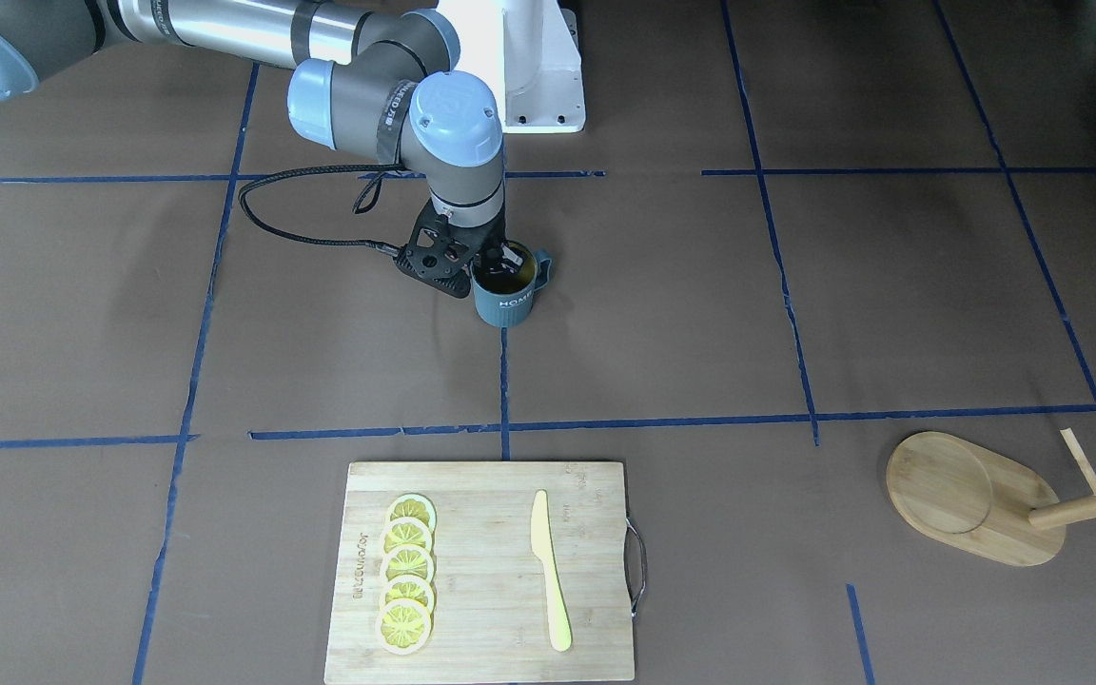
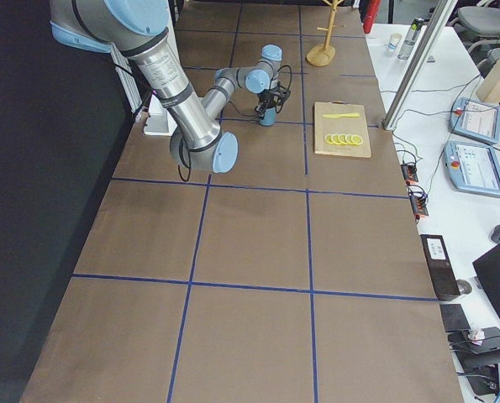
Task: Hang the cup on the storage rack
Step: 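Carry the teal mug with the right gripper toward the table center, then set the mug down, release it and withdraw the right arm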
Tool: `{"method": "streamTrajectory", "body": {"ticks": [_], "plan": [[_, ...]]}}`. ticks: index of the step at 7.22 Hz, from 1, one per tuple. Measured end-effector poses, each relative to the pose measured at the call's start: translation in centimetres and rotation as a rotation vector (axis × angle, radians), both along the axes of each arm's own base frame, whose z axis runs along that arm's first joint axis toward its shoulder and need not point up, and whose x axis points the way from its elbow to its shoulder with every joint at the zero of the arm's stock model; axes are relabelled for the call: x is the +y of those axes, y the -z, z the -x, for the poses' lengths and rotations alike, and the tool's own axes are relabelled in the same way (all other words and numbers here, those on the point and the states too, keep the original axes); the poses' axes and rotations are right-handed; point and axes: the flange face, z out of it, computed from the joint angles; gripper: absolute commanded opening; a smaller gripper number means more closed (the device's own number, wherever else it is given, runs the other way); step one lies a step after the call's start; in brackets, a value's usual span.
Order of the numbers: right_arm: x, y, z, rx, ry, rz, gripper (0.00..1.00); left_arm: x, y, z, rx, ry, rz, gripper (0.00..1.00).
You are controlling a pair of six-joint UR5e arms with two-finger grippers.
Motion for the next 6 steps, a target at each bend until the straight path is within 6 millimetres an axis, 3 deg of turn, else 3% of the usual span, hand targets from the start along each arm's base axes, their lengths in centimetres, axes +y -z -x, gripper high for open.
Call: {"method": "streamTrajectory", "body": {"ticks": [2,6], "plan": [[-0.3,1.1,-1.2,-0.024,0.002,-0.028,1.0,0.0,0.1,0.0,-0.001,0.0,-0.002,1.0],[-0.9,5.3,-10.2,-0.058,0.037,-0.141,1.0,-0.1,0.8,0.0,-0.001,0.001,-0.015,1.0]]}}
